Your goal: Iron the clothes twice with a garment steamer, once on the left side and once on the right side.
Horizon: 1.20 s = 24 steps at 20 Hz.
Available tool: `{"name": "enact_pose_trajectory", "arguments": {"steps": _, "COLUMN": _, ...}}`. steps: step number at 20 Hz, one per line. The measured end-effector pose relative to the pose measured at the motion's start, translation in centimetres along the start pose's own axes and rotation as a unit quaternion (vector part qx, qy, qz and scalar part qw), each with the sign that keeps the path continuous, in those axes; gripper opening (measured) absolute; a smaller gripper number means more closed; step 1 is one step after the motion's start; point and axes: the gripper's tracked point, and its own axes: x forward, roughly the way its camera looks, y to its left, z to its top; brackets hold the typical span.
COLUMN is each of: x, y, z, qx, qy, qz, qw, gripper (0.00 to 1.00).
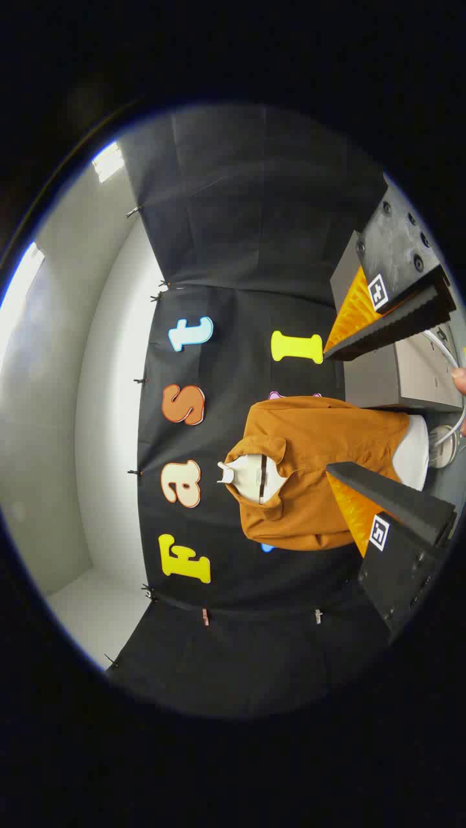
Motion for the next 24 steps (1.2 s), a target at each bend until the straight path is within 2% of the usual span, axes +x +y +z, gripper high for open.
{"name": "enact_pose_trajectory", "arguments": {"steps": 24, "x": -0.9, "y": 0.4, "z": 2.1, "qx": -0.003, "qy": -0.006, "qz": 0.015, "qw": 1.000, "gripper": 0.99}}
